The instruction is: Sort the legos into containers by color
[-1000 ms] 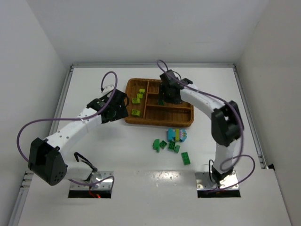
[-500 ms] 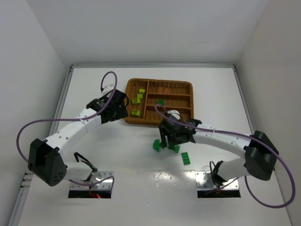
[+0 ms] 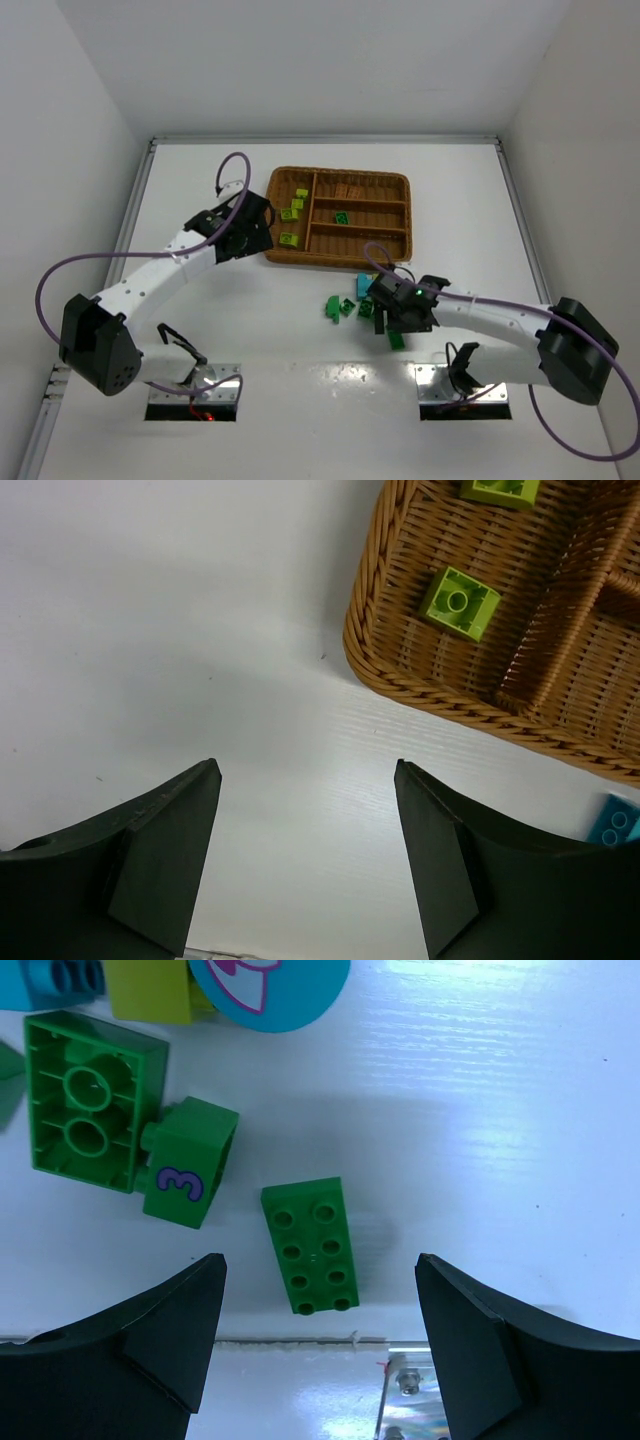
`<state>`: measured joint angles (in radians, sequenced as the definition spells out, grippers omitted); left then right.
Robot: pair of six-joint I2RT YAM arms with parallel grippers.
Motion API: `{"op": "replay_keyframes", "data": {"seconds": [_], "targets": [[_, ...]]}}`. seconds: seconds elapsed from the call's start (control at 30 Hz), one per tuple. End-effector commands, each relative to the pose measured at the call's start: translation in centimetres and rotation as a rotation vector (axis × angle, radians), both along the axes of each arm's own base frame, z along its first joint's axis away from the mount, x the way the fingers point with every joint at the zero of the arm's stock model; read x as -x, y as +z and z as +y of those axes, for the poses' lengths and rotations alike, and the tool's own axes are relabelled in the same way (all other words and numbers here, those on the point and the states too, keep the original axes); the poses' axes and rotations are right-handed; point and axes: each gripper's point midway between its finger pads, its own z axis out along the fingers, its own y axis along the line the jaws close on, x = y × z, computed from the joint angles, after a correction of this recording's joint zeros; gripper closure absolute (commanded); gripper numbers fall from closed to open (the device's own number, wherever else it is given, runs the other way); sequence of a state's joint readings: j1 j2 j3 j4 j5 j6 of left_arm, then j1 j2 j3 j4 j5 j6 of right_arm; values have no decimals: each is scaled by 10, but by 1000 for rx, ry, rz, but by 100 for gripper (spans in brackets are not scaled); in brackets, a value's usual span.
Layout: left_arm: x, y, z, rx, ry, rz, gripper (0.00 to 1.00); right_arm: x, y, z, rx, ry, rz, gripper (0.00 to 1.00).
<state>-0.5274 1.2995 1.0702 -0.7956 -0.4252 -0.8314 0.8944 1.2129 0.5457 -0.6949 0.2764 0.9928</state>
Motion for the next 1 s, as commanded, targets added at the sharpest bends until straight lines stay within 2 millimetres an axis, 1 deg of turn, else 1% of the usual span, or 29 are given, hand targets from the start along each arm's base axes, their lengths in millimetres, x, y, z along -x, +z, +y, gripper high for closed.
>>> {"op": "replay_keyframes", "data": {"seconds": [0.0,0.03,0.1,0.17,0.23,0.27,0.33,0.4,0.43,0.47,0.5,0.57,0.6,0.67,0.7,0.73,0.77,0.8,0.83,0.87,0.9,0.93,0.97], "targets": [[-4,9,-9,19,-18,-28,23,-10,1,7,-42,-47,-27,23],[-4,9,-9,19,-18,-28,23,-10,1,6,-38,-37,-27,26],[-4,9,-9,19,-18,-28,23,-10,-3,11,-56,-29,-4,27],[-5,12,-10,23,-18,-36,23,-7,-7,11,-44,-27,18,27],[-5,12,-10,23,-18,-36,23,-5,-13,11,-34,-26,37,31],[-5,12,-10,23,-18,-36,23,-6,-13,16,-54,-22,38,33],[-5,12,-10,23,-18,-36,23,-6,-16,19,-52,-13,40,34],[-5,12,-10,23,-18,-36,23,-3,-19,17,-51,-12,53,36],[-5,12,-10,23,-18,-36,23,0,-23,14,-40,-12,62,39],[-5,12,-10,23,-18,-36,23,-1,-23,18,-57,-9,63,40],[-5,12,-10,23,-18,-36,23,3,-27,17,-58,-7,78,42],[-5,12,-10,23,-18,-36,23,2,-29,18,-58,-7,79,44],[-5,12,-10,23,-18,-36,23,6,-31,17,-56,-6,91,45],[-5,12,-10,23,-18,-36,23,6,-31,17,-56,-6,91,51],[-5,12,-10,23,-18,-36,23,5,-28,14,-36,-2,77,57],[-5,12,-10,23,-18,-36,23,3,-24,16,-43,-1,71,59],[-5,12,-10,23,-18,-36,23,1,-22,13,-31,-5,58,61],[-5,12,-10,23,-18,-36,23,-8,-11,16,-46,-9,12,64],[-5,12,-10,23,-18,-36,23,-8,-5,12,-31,-22,4,66],[-5,12,-10,23,-18,-36,23,-14,5,15,-41,-25,-23,68],[-5,12,-10,23,-18,-36,23,-20,13,13,-33,-33,-57,68],[-5,12,-10,23,-18,-36,23,-20,23,9,-26,-37,-73,68],[-5,12,-10,23,-18,-36,23,-28,35,14,-39,-42,-103,70]]}}
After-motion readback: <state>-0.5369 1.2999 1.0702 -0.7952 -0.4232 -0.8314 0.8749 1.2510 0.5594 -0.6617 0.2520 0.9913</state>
